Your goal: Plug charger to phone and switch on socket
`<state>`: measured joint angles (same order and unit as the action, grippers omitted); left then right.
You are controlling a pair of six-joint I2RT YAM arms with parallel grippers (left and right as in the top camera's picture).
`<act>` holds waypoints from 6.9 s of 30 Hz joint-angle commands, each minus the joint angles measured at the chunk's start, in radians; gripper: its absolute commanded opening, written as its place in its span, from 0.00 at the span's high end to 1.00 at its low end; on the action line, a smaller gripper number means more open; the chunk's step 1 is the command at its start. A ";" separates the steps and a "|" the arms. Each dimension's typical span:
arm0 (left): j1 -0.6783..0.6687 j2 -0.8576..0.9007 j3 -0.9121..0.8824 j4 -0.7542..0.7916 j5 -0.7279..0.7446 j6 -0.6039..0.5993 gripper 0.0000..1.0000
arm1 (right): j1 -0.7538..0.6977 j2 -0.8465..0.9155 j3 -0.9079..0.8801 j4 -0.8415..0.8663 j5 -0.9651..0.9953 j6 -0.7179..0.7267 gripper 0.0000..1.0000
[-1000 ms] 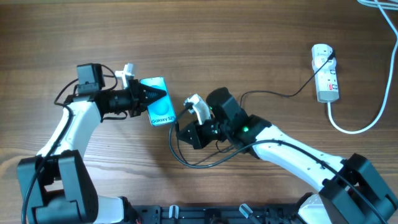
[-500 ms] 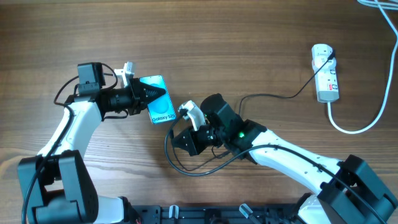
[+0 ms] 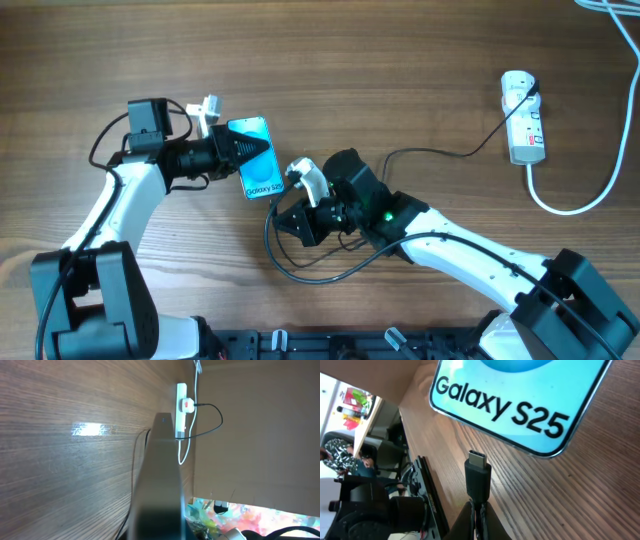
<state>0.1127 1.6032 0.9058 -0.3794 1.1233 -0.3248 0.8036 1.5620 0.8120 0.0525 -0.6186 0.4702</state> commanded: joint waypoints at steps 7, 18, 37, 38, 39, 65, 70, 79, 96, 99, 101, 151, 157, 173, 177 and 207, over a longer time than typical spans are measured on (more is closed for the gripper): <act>-0.004 0.000 -0.003 0.024 -0.029 0.029 0.96 | 0.005 -0.008 -0.003 -0.021 0.018 -0.055 0.96; -0.005 0.000 -0.003 0.025 -0.029 0.030 0.96 | 0.005 -0.008 -0.003 -0.040 0.024 -0.079 0.96; -0.117 0.000 -0.003 0.137 -0.078 0.121 0.96 | 0.009 -0.008 -0.003 -0.069 0.100 -0.005 0.96; -0.117 0.000 -0.003 0.137 -0.078 0.126 0.96 | 0.009 -0.008 -0.003 -0.069 0.103 0.014 0.96; -0.117 0.000 -0.003 0.137 -0.078 0.132 0.96 | 0.009 -0.008 0.001 -0.069 0.103 0.033 0.96; -0.117 0.000 -0.003 0.134 0.009 0.130 0.96 | 0.007 -0.010 0.098 -0.228 0.099 0.001 0.96; -0.117 0.000 -0.003 0.134 0.030 0.131 0.96 | 0.007 -0.010 0.098 -0.225 0.106 0.002 0.96; -0.117 0.000 -0.003 0.134 0.040 0.131 0.96 | 0.007 -0.010 0.098 -0.195 0.126 0.002 0.96; -0.117 0.000 -0.003 0.134 0.040 0.131 0.96 | 0.007 -0.010 0.098 -0.196 0.121 0.026 0.96; -0.117 0.000 -0.003 0.140 0.039 0.131 0.96 | 0.007 -0.010 0.098 -0.196 0.094 0.030 0.96; -0.117 0.000 -0.003 0.141 0.040 0.131 0.96 | 0.007 -0.010 0.098 -0.196 0.085 0.031 0.96; -0.037 0.000 -0.003 0.128 -0.167 0.048 0.96 | -0.264 0.280 0.209 -0.837 0.547 0.007 0.47; -0.037 0.000 -0.003 0.128 -0.167 0.048 0.96 | -0.261 0.280 0.181 -0.860 0.481 0.030 0.50; -0.037 0.000 -0.003 0.125 -0.163 0.047 0.96 | -0.124 0.280 0.163 -0.875 0.630 0.161 0.58; -0.037 0.000 -0.003 0.125 -0.164 0.035 0.96 | -0.124 0.282 0.161 -0.877 0.615 0.157 0.68; -0.029 0.000 -0.003 0.113 -0.164 0.032 0.96 | -0.199 0.180 0.179 -0.803 0.264 -0.209 0.95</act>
<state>0.0742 1.6032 0.9039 -0.2768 0.9394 -0.2939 0.6048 1.8042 1.0080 -0.7574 -0.2028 0.3939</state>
